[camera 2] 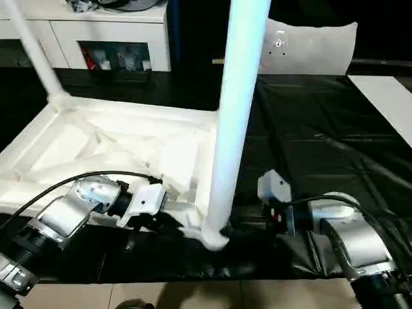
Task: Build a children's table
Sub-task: Rotate leg to tighten
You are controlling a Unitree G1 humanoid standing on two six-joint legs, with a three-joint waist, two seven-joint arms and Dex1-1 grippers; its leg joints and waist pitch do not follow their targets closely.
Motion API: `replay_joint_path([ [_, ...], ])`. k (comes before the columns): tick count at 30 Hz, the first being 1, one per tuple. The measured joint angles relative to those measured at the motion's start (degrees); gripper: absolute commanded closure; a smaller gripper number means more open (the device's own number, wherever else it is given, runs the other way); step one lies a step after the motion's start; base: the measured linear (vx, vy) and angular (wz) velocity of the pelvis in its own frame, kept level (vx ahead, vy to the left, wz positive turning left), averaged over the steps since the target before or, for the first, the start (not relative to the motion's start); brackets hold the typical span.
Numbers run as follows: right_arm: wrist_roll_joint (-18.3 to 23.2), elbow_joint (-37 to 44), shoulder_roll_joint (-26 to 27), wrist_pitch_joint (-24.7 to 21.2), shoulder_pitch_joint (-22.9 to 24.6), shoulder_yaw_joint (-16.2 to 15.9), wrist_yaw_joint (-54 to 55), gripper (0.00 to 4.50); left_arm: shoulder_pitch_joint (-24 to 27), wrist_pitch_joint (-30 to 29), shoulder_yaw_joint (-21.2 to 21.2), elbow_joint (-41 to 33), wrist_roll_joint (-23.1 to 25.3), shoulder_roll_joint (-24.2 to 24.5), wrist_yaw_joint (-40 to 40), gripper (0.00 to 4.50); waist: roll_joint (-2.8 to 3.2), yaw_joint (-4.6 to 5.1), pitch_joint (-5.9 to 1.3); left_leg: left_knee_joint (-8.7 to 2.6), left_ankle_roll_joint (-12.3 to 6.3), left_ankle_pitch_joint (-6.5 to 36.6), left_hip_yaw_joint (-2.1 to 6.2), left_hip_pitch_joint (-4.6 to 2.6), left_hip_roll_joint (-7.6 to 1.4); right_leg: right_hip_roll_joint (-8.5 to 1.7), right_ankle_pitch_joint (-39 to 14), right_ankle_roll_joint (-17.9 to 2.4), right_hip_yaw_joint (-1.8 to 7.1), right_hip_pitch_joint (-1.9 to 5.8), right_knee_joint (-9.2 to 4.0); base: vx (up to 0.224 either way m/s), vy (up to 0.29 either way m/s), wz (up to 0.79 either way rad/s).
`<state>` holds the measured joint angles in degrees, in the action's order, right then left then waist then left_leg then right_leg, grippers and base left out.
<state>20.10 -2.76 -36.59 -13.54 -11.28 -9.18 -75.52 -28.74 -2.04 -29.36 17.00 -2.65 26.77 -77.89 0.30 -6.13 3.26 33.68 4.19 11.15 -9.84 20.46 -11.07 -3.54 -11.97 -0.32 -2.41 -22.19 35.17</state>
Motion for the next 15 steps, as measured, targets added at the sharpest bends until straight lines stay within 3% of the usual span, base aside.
replay_joint_path([
  [3,0.35,-0.15,0.01,-0.12,-0.33,-0.92,-2.54,1.36,-0.36,0.85,-0.56,0.01,0.04,-0.03,-1.14,4.5,0.0,-0.49,0.0,0.03,-0.01,0.0,0.0,0.01,-0.01,0.0,0.0,0.0,-0.01,0.0,0.04,0.0,0.0,0.0],
  [5,0.35,-0.4,0.35,-0.12,-0.79,-1.57,-3.31,1.66,-0.65,1.03,-0.82,0.21,0.11,0.01,-1.89,4.5,0.0,-0.5,0.0,0.07,-0.01,0.0,0.0,0.01,-0.02,0.0,0.0,0.0,-0.01,0.0,0.08,0.0,0.0,0.0],
  [8,0.38,-1.36,1.3,-0.3,-1.86,-2.54,-4.27,1.78,-0.88,1.03,-0.85,0.48,0.16,-0.01,-2.3,4.5,0.0,-0.4,0.0,0.12,-0.01,0.0,0.0,0.01,-0.03,0.0,0.02,-0.03,-0.02,-0.01,0.11,0.0,0.0,0.0],
  [9,0.39,-1.59,1.6,-0.51,-2.05,-2.62,-4.56,2.04,-0.98,1.03,-0.85,0.55,0.17,-0.06,-2.38,4.5,0.0,-0.45,0.0,0.13,-0.01,0.0,0.0,0.01,-0.04,0.0,0.02,-0.03,-0.03,-0.01,0.12,0.0,0.0,0.0],
  [15,1.77,-1.8,1.5,-2.62,-2.19,-2.87,-5.49,2.42,-1.11,1.02,-0.75,0.66,0.16,-0.19,-3.0,4.5,0.0,-0.51,0.0,0.12,-0.01,0.01,0.0,0.01,-0.04,0.01,0.01,-0.03,-0.03,-0.01,0.11,0.0,0.0,0.0],
])
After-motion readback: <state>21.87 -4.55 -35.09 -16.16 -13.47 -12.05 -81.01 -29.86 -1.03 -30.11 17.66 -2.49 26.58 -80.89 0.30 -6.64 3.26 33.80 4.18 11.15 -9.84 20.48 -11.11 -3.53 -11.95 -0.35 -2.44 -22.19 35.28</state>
